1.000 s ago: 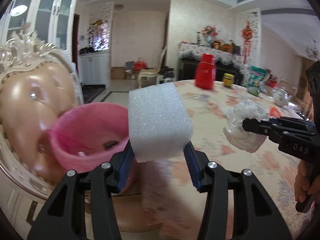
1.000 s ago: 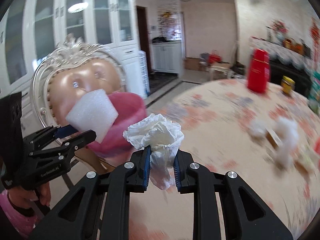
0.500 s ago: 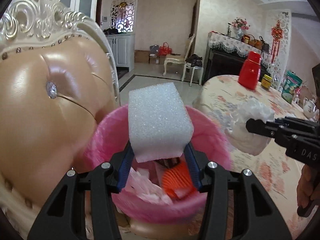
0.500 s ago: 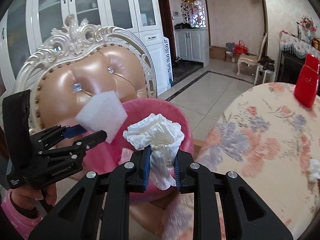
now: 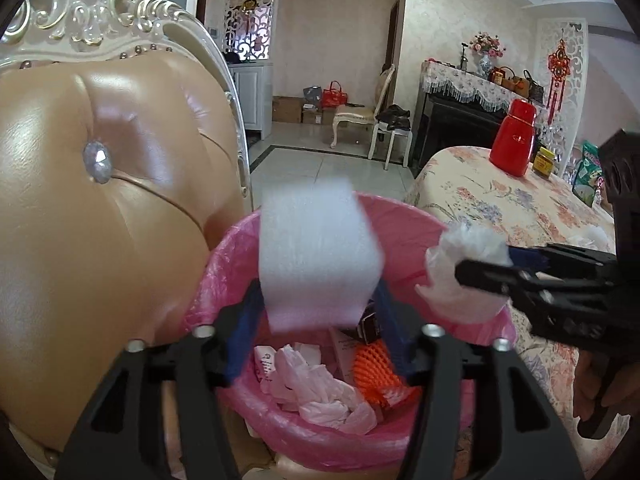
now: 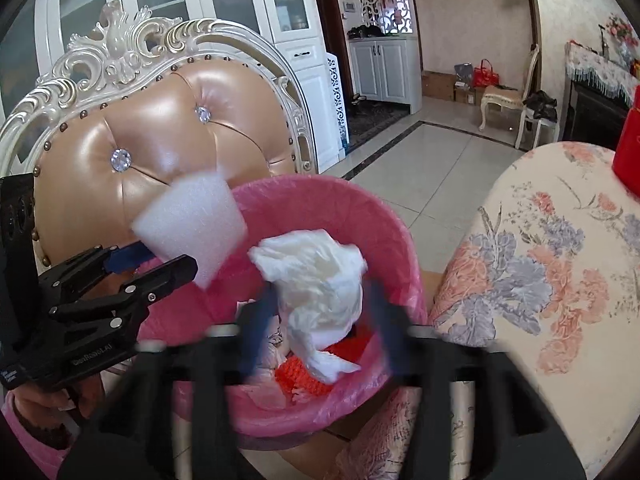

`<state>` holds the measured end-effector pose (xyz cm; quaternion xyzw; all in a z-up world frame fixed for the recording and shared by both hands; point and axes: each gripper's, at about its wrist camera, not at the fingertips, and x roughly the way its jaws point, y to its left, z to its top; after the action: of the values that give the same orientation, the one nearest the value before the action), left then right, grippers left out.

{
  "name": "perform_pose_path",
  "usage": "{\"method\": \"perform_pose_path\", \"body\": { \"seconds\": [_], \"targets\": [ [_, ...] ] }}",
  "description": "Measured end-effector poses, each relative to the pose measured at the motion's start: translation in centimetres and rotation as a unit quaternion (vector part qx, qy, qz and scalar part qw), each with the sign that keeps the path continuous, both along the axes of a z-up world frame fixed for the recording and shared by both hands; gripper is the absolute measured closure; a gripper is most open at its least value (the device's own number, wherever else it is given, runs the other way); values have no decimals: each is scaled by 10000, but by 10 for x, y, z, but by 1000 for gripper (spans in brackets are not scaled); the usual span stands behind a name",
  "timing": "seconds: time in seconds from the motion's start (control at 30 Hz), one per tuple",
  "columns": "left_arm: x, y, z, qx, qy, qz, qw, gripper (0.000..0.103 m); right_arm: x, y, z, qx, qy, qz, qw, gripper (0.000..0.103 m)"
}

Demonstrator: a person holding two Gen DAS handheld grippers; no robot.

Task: Collect trash
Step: 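Carry the foam block and tissue over the pink bin and open both tools, then grasp the orange foam net with the right tool while the left tool grasps a white foam block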

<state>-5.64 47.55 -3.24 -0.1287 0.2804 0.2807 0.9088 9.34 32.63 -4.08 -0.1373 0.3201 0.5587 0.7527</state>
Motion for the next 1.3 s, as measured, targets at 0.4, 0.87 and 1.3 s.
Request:
{"method": "perform_pose_path", "body": {
  "seconds": [0.4,0.87,1.3],
  "targets": [
    [-14,-66,3,364,-310,83,9988,5,11,-112,19,457,-279,-353,9979,33],
    [123,-319,15,228,-481,-2565,9651,5,77,-398,9,234,-622,-3005,9515,24],
    [285,-434,1,104,-209,-3174,9480,5,172,-556,1,435,-234,-4903,8701,24]
  ]
}}
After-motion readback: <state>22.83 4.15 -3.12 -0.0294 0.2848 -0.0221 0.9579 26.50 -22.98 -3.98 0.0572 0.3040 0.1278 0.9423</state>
